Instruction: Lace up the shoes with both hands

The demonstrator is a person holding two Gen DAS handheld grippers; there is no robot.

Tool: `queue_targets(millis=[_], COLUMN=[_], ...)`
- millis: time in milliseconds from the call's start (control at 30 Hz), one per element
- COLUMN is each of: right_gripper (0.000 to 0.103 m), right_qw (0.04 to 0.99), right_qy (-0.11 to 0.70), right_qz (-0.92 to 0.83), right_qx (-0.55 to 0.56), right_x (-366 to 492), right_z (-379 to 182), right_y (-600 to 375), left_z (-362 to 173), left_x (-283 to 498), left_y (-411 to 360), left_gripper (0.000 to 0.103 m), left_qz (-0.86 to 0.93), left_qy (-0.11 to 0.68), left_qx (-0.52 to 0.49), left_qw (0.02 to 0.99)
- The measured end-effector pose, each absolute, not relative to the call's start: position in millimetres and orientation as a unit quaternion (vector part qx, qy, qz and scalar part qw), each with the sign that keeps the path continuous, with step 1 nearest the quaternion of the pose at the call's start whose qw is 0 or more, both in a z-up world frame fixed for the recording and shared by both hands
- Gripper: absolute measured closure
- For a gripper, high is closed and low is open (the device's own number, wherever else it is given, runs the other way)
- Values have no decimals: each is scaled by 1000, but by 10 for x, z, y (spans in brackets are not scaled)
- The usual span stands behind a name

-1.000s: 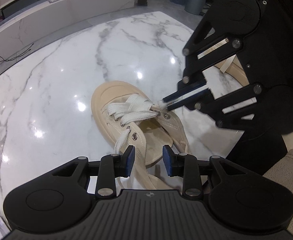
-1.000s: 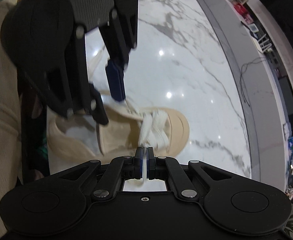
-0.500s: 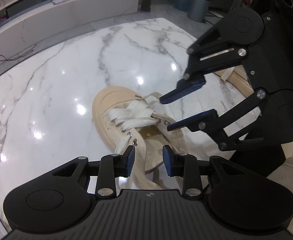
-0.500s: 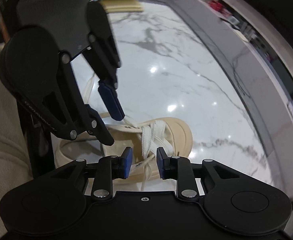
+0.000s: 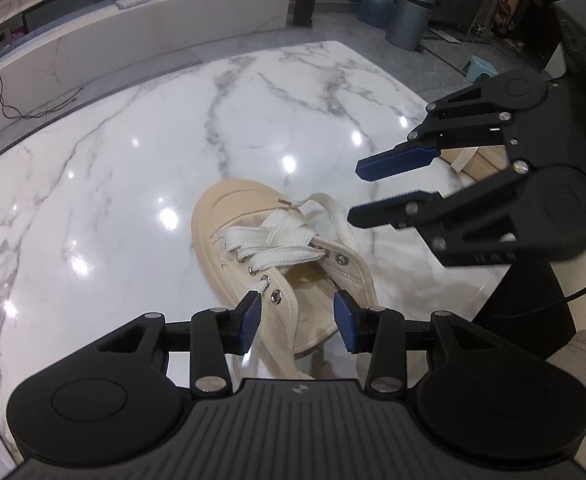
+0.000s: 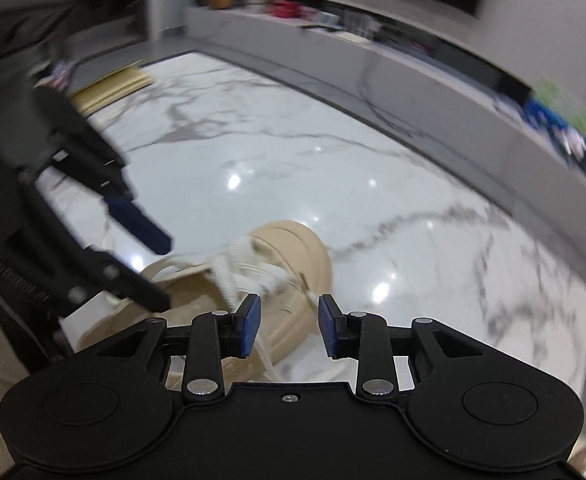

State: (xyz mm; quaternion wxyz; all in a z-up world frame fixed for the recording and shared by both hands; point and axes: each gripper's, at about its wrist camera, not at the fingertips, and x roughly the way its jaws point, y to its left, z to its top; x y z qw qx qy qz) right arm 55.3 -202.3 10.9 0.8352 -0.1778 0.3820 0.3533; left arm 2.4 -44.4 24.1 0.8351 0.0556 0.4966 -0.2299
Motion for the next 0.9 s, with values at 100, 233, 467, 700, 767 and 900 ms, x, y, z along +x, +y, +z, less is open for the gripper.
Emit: queue_targets(millis=[100, 233, 467, 700, 767, 900], right_gripper=[74, 74, 74, 74, 74, 82], right_qw=[842, 845, 839, 823, 815, 798], right_qy=[387, 396, 405, 382, 377, 374], right_qz=[331, 309, 315, 356, 373, 401], right_qx=[-177, -184, -183, -222, -234, -251], right_x=[574, 571, 595, 754, 812, 916], right_z=[41, -90, -281, -324, -338, -376], right_y=[-2073, -2108, -2156, -2020, -1964, -1868], left_z=[221, 201, 160, 116, 107, 91], left_x=[38, 34, 29, 70, 89, 128], left_y=[-457, -474, -457, -470, -460, -440], left_gripper=[64, 63, 64, 64, 64, 64], left_qz=[-225, -218, -220, -218, -215, -209], left_qy=[503, 506, 511, 518, 520, 524], left_qx=[54, 59, 46, 44, 41, 35], left_qw=[833, 832, 830, 826, 826, 825])
